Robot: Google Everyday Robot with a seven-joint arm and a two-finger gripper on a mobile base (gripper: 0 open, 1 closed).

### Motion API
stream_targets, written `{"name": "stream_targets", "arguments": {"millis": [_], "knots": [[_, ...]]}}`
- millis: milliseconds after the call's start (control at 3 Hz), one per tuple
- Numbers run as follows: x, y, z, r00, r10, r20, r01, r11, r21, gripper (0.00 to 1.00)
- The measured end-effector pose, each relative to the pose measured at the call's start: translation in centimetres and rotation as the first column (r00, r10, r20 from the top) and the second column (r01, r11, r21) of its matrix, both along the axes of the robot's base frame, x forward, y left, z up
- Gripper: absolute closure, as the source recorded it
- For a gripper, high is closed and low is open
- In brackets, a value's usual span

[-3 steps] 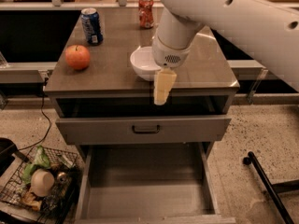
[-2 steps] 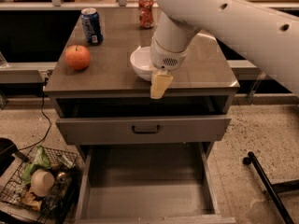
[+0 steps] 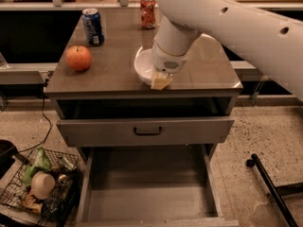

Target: Move white bowl near coke can

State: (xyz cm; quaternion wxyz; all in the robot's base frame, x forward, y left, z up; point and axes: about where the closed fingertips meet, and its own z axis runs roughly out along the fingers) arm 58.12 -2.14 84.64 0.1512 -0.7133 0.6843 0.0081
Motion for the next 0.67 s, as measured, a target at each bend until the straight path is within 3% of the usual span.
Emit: {"name": "stream_targets", "arguments": {"millis": [333, 667], "knots": [[-0.04, 0.05, -0.04, 1.0, 0.001, 0.0, -0.001, 1.0, -0.001, 1.0], [-0.04, 0.05, -0.04, 1.0, 0.001, 0.0, -0.001, 1.0, -0.001, 1.0]]}}
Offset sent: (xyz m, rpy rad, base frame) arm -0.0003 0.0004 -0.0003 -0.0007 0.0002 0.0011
